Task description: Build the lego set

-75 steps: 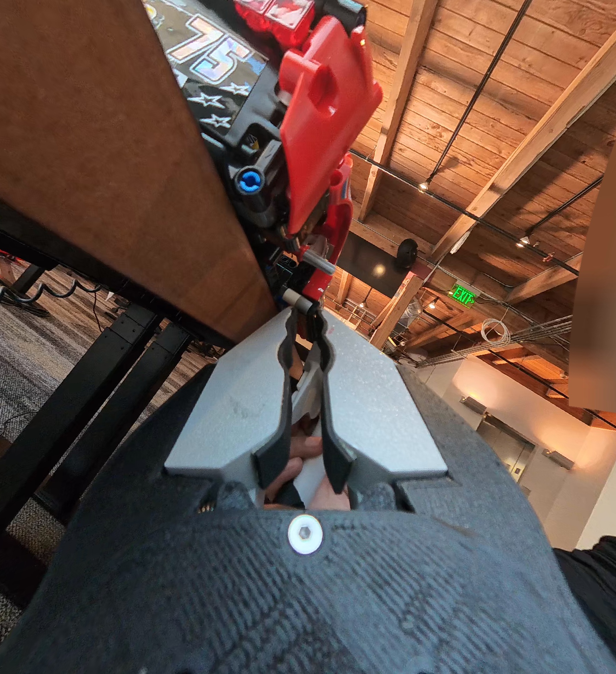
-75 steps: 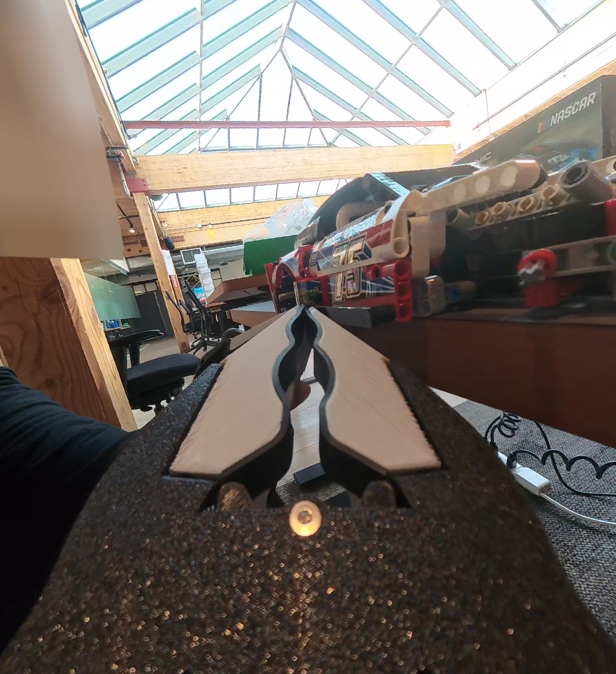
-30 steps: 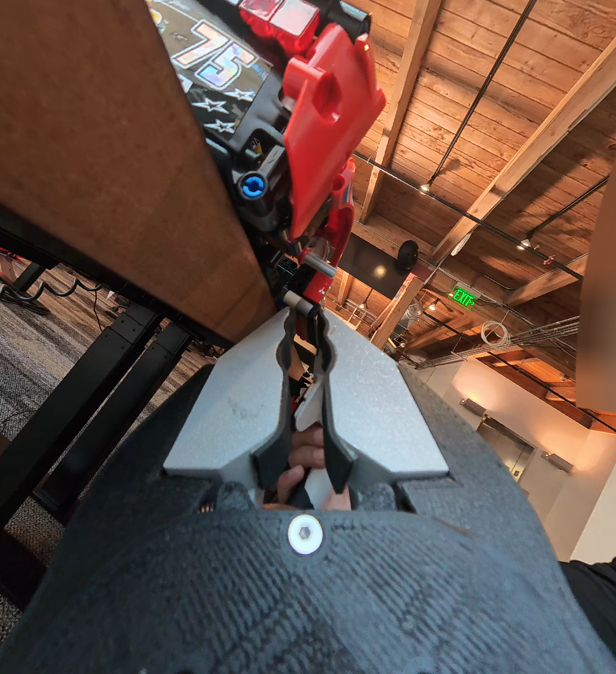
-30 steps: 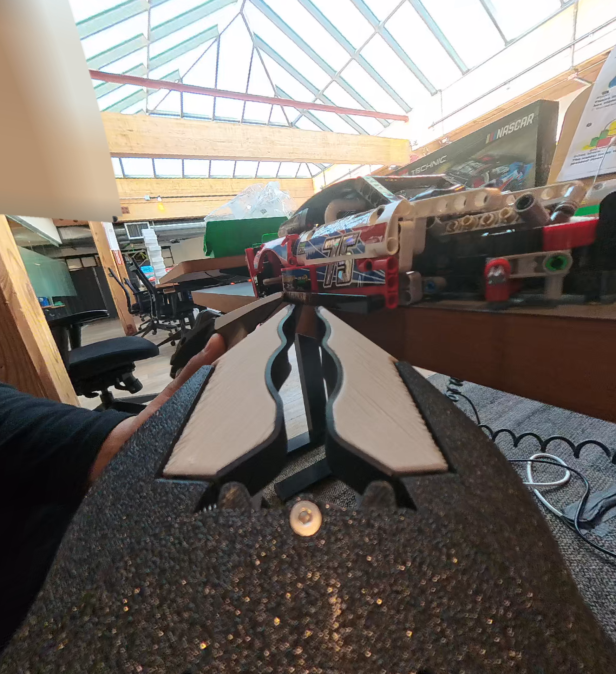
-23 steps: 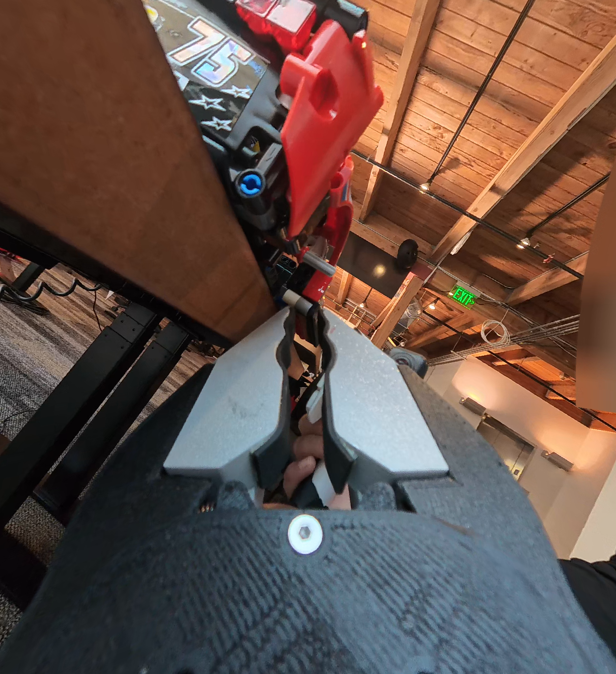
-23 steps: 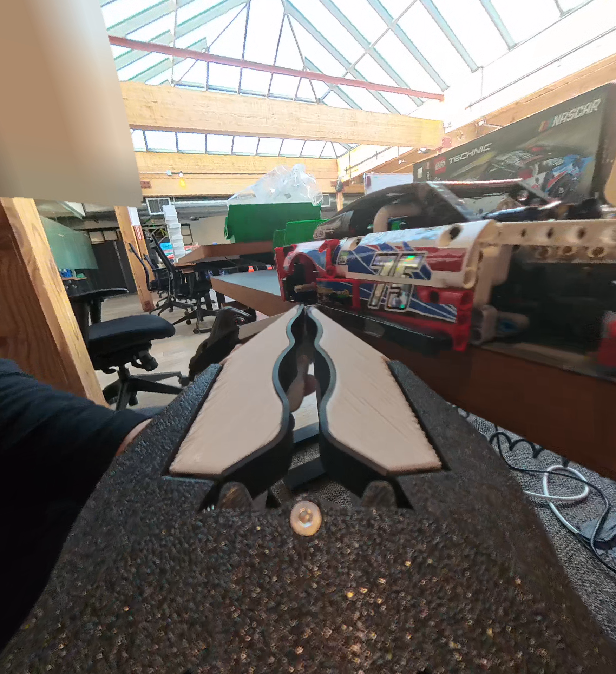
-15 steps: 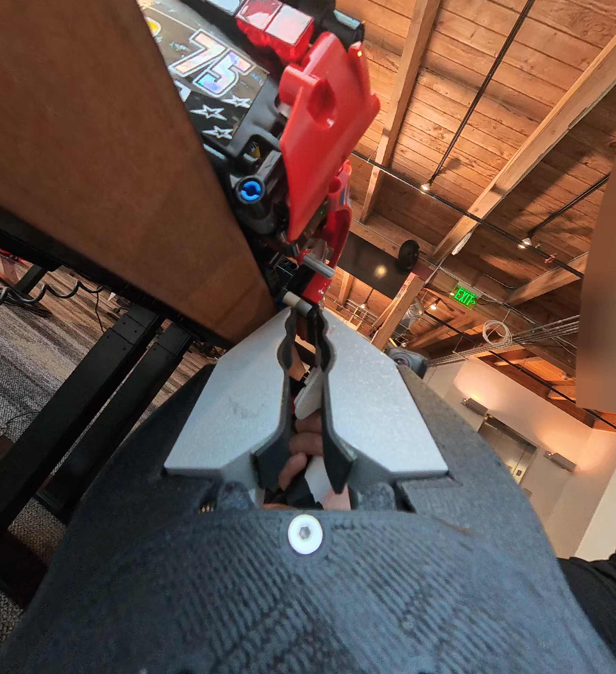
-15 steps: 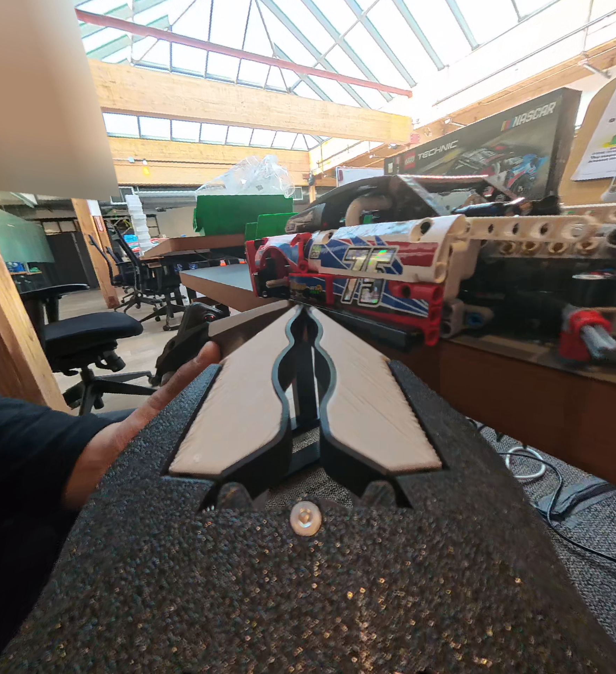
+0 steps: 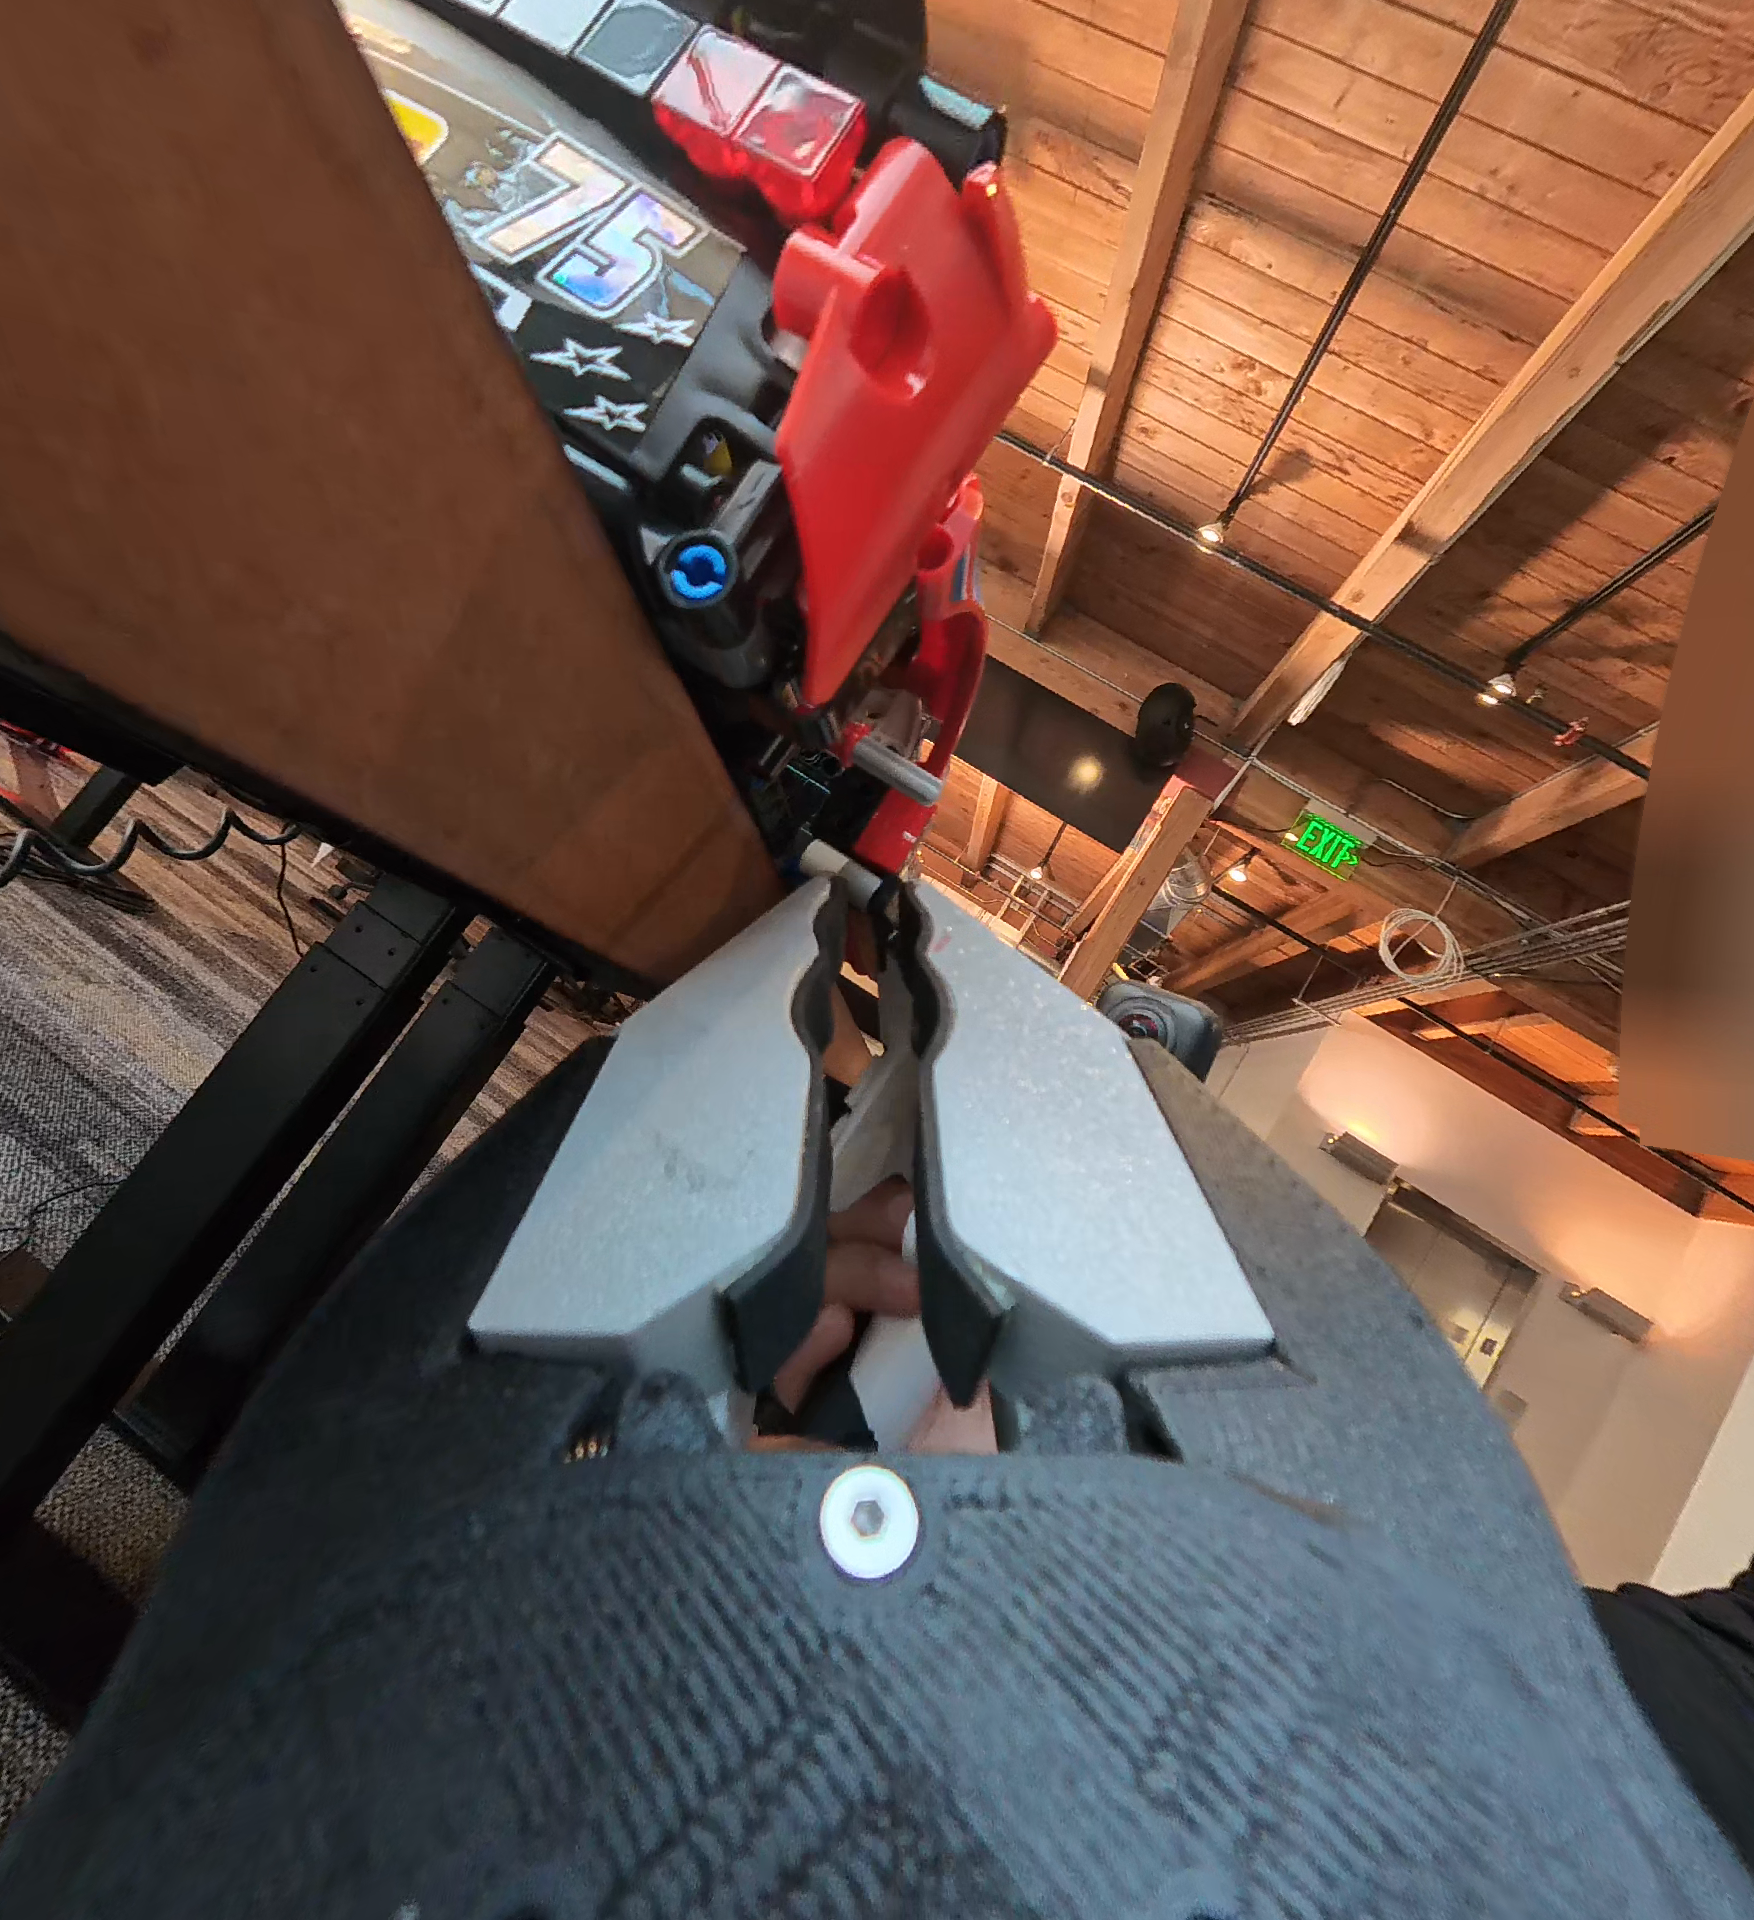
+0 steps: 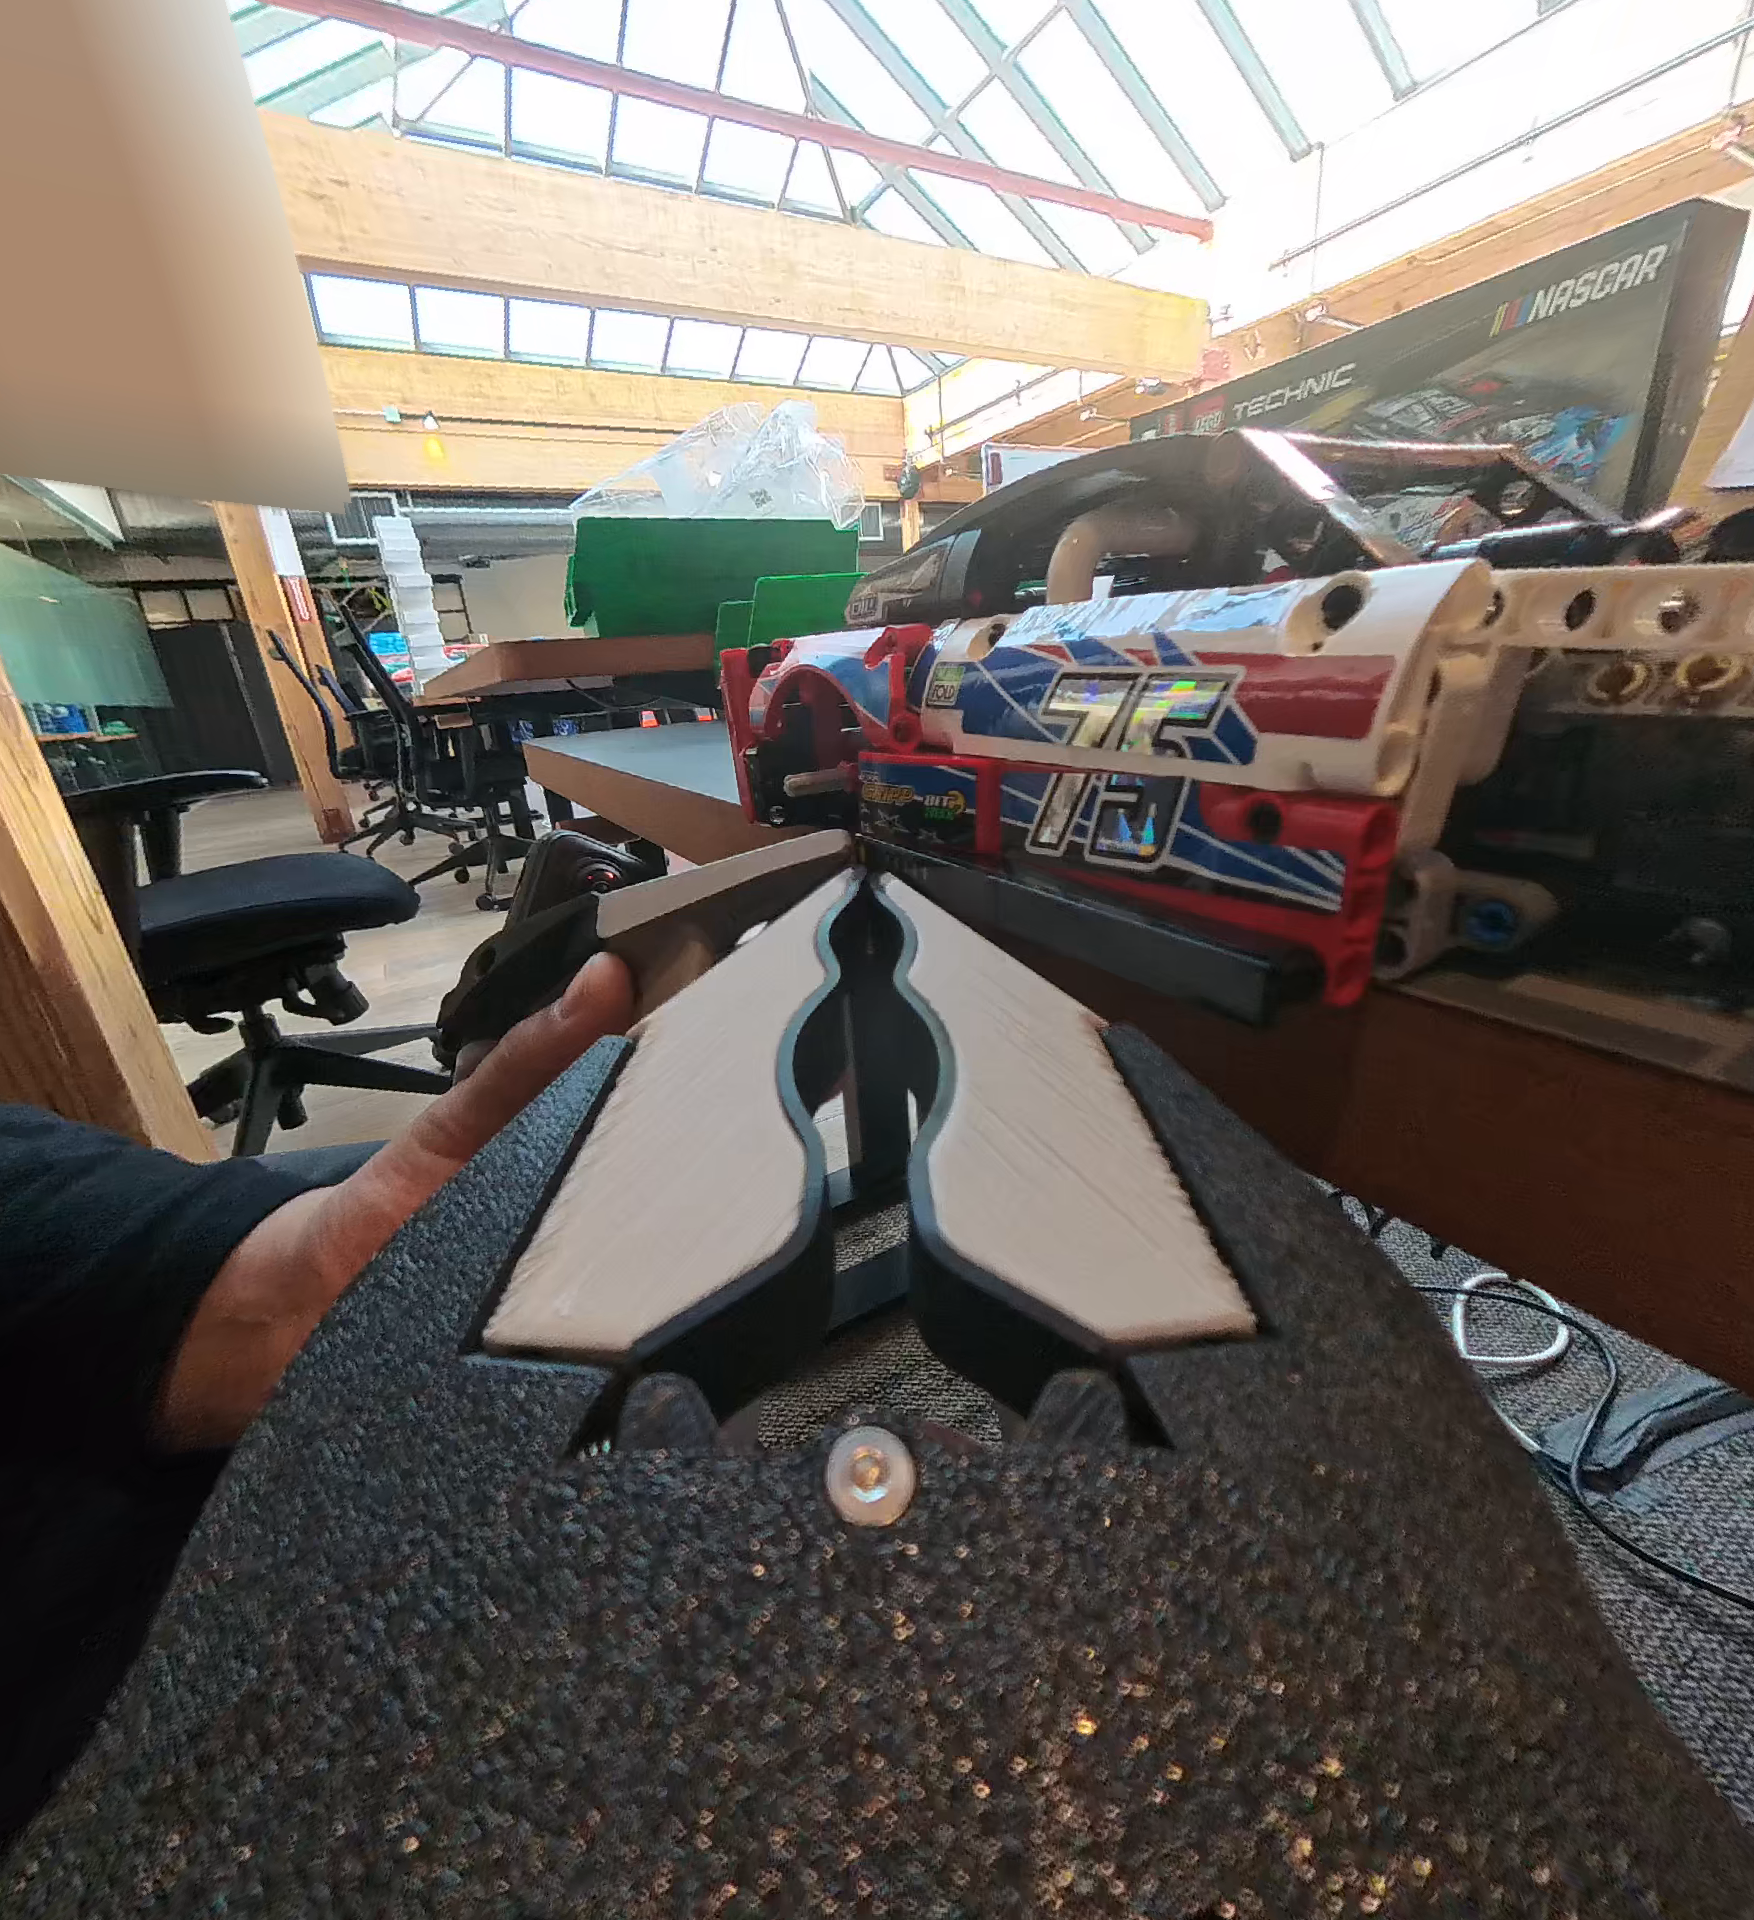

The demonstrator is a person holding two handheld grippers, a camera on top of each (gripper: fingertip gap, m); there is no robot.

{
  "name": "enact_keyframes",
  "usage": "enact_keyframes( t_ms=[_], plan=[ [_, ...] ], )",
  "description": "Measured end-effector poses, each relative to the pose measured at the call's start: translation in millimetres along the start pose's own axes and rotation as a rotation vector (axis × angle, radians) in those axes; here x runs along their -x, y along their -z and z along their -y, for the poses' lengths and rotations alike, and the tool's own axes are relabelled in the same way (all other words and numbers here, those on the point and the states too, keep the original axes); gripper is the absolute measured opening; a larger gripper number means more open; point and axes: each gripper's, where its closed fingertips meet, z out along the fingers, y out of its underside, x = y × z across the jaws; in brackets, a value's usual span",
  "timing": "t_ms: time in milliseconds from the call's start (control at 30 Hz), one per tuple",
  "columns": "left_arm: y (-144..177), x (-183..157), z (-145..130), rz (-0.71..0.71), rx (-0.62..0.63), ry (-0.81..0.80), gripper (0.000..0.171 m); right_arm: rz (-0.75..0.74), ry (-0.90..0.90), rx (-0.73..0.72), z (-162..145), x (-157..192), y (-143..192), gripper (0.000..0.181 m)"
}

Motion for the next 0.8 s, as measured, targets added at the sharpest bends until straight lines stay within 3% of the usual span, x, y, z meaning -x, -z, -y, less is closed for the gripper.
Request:
enact_keyframes(
  t_ms=[167, 433, 800],
  plan=[
    [0.1, 0.1, 0.0, -0.001, -0.002, 0.001, 0.006, -0.003, -0.004, -0.039, 9.8, -3.6, 8.6, 0.0],
    [1.0, -1.2, -0.4, -0.004, -0.001, 0.0, 0.005, 0.014, 0.006, -0.004, -0.7, 6.1, -10.6, 0.0],
    [1.4, -2.4, 0.7, -0.013, -0.003, -0.002, 0.002, -0.001, 0.001, -0.034, 7.8, 0.5, 0.3, 0.0]
  ],
)
